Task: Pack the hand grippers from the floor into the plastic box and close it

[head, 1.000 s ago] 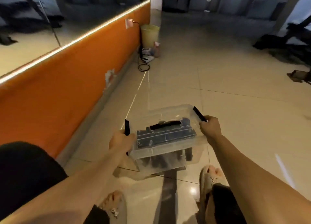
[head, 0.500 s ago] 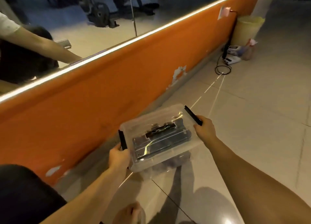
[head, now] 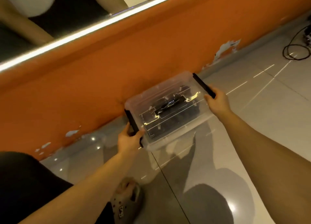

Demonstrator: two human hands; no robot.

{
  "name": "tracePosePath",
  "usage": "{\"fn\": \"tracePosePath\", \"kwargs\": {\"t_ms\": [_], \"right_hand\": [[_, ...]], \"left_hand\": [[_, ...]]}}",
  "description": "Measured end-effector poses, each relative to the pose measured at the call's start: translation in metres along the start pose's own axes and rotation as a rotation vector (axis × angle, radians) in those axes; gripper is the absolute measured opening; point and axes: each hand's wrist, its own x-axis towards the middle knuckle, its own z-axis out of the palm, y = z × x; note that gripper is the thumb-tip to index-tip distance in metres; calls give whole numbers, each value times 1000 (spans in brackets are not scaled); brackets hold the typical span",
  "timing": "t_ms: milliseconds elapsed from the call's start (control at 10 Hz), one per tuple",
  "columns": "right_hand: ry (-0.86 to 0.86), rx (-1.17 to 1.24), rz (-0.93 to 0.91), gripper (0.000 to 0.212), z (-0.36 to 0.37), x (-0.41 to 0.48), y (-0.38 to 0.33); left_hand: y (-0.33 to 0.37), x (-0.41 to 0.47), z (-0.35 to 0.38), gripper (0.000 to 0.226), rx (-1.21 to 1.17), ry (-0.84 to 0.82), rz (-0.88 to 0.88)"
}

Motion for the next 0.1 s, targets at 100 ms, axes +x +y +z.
{"fn": "tracePosePath", "kwargs": {"t_ms": [100], "right_hand": [[-78,-16,93,52,-15,-6,-5]], "left_hand": [[16,-13,-1,79,178,102,-87]]}}
